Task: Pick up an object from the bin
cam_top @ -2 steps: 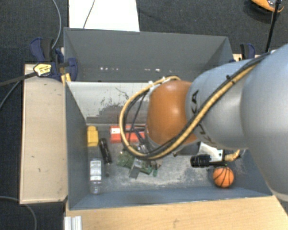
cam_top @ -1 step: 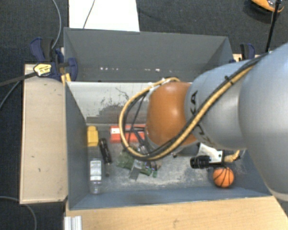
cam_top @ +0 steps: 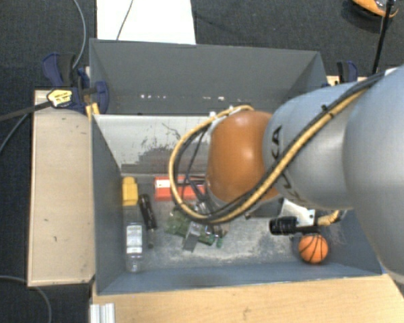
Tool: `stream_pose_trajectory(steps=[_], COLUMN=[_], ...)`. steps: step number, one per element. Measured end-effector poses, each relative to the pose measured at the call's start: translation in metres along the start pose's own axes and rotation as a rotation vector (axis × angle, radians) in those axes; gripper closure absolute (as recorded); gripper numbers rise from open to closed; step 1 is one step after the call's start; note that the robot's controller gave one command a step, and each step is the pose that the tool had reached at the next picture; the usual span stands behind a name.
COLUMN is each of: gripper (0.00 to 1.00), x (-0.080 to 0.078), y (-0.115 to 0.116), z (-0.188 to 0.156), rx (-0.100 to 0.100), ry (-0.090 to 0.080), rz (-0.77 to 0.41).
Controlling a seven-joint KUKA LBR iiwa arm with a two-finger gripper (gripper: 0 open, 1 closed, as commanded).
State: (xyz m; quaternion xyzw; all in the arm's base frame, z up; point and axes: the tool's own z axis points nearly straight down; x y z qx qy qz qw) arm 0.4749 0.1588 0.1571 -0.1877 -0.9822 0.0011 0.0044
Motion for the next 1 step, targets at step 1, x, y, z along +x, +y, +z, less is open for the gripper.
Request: stream_pose_trajectory(steps=[1], gripper=[1.0], x=[-0.0009], y=[0.0007], z=[-0.0366], rx=[-0.003], ry=[-0.004], rz=[-0.002])
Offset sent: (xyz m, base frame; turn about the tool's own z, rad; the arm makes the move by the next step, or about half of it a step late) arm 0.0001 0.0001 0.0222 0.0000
